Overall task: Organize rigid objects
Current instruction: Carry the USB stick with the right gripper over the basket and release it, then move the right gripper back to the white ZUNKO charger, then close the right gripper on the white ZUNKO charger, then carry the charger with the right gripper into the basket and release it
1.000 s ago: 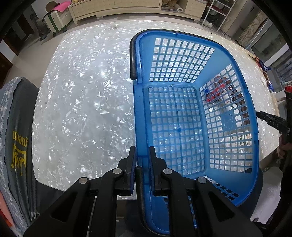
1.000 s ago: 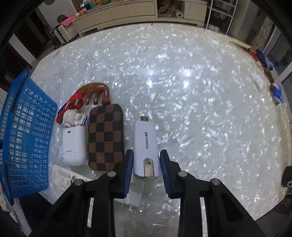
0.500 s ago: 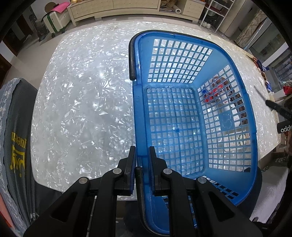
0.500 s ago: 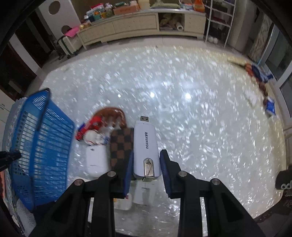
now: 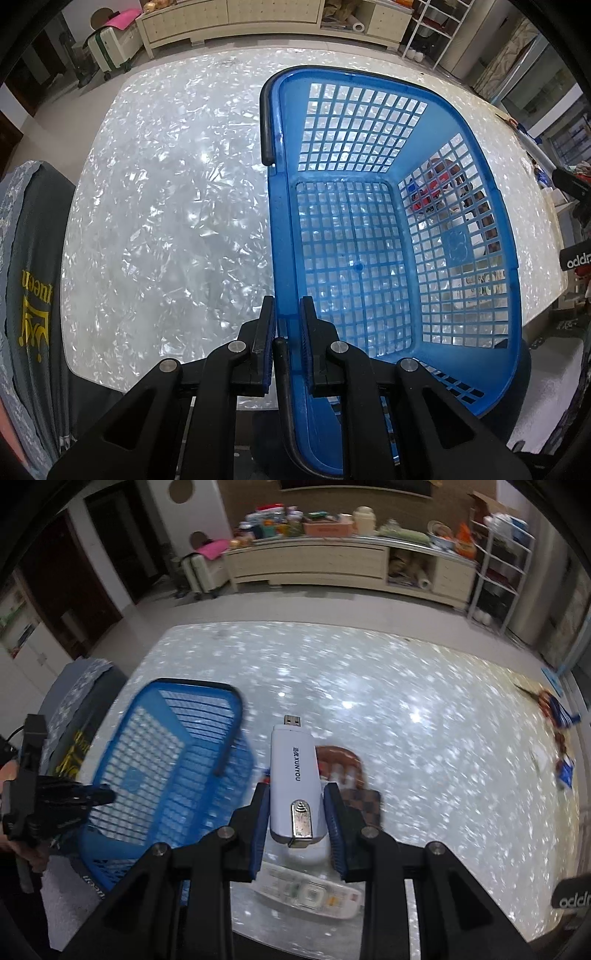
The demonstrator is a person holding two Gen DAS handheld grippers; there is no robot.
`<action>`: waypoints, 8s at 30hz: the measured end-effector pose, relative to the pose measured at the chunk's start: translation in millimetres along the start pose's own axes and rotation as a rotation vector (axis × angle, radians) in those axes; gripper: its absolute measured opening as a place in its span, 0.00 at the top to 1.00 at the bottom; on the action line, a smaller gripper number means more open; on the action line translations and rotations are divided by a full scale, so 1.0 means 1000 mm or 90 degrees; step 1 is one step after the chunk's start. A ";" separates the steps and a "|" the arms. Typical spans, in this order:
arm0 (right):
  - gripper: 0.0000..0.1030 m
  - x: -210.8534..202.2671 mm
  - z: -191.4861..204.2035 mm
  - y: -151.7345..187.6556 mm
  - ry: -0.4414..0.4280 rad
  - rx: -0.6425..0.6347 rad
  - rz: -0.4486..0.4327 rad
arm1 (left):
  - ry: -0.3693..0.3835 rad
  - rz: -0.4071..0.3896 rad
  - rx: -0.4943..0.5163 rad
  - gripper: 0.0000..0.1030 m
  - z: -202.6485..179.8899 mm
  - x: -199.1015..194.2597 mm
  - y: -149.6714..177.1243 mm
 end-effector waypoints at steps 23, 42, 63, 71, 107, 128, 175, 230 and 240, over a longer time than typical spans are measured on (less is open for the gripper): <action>0.73 0.061 0.116 0.021 -0.055 -0.147 0.064 | -0.005 -0.028 -0.005 0.86 0.002 0.000 0.000; 0.86 0.091 0.116 0.032 -0.049 -0.209 0.088 | -0.006 -0.034 -0.036 0.87 0.006 0.000 -0.001; 0.18 0.082 0.128 0.020 -0.057 -0.233 0.051 | -0.019 -0.031 -0.022 0.87 0.003 0.003 0.003; 0.02 0.053 0.116 0.001 -0.059 -0.201 0.014 | -0.016 -0.041 -0.028 0.87 0.003 0.000 0.001; 0.01 0.071 -0.104 0.078 0.092 0.098 0.183 | -0.040 -0.034 -0.026 0.87 0.006 -0.004 0.003; 0.23 0.104 -0.175 0.148 0.138 0.207 0.260 | -0.039 -0.033 -0.023 0.87 0.008 -0.002 0.003; 0.66 -0.023 -0.022 0.030 0.044 0.021 0.024 | -0.040 -0.030 -0.021 0.87 0.011 0.004 0.009; 0.65 0.091 0.117 0.039 -0.039 -0.188 0.090 | -0.042 -0.038 -0.020 0.87 0.009 0.001 0.009; 0.65 0.092 0.117 0.038 -0.021 -0.203 0.077 | -0.046 -0.038 -0.016 0.87 0.009 0.001 0.009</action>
Point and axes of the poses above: each gripper's, at about its wrist camera, not at the fingertips, and x roughly the way its jaws point, z to its left, y to its underside, the point moved 10 cm from there along x, roughly the way its jaws point, and after that the axes turned 4 degrees about x, right-handed, at the moved point
